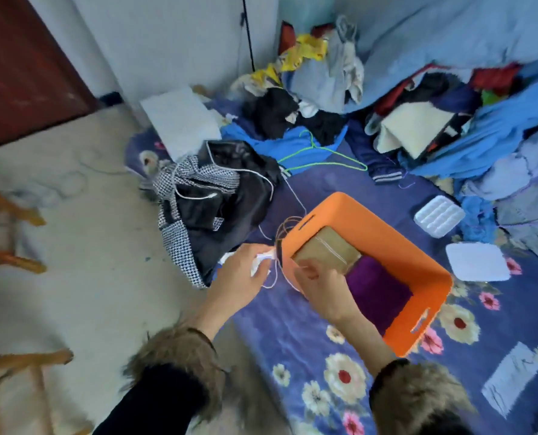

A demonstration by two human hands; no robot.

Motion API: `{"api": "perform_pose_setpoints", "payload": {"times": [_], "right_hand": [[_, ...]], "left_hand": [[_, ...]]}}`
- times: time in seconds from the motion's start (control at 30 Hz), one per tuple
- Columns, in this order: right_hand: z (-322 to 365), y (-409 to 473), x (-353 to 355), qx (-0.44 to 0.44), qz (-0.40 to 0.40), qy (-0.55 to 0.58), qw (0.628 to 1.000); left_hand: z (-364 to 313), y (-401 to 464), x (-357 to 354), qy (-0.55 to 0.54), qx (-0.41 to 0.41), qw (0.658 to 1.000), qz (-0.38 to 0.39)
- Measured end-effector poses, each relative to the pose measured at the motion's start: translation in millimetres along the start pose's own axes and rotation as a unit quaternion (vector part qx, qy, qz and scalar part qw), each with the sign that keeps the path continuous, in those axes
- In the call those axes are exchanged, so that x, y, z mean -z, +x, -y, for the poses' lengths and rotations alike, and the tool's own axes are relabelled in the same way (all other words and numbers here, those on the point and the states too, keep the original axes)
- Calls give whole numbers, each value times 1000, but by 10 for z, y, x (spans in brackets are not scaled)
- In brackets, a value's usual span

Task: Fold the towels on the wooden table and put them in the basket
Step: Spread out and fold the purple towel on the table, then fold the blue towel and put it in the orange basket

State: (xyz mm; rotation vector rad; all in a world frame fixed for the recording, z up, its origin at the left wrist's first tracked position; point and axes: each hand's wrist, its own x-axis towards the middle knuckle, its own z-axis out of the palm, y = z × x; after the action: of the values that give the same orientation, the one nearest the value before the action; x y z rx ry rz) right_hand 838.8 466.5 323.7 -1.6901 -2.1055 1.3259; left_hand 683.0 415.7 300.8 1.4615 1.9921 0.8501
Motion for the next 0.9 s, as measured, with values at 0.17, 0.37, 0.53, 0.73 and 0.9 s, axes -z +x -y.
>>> {"api": "perform_pose_setpoints", "payload": {"times": [0.17, 0.37, 0.53, 0.73, 0.9], "right_hand": [[1008, 34, -652, 120, 88, -38, 988], [2250, 138, -1513, 255, 141, -94, 952], [3243, 316, -2390, 327, 172, -113, 922], [4258, 539, -3278, 345, 184, -94, 915], [4906, 921, -3774, 356, 205, -102, 906]], "left_hand": [[399, -428, 1121, 21, 68, 992, -102], [1142, -982, 2227, 17, 147, 970, -194], [1993, -1181, 3129, 28, 183, 940, -287], [2829, -1119, 4177, 24, 223, 918, -327], [3401, -901, 4703, 4, 240, 910, -338]]}}
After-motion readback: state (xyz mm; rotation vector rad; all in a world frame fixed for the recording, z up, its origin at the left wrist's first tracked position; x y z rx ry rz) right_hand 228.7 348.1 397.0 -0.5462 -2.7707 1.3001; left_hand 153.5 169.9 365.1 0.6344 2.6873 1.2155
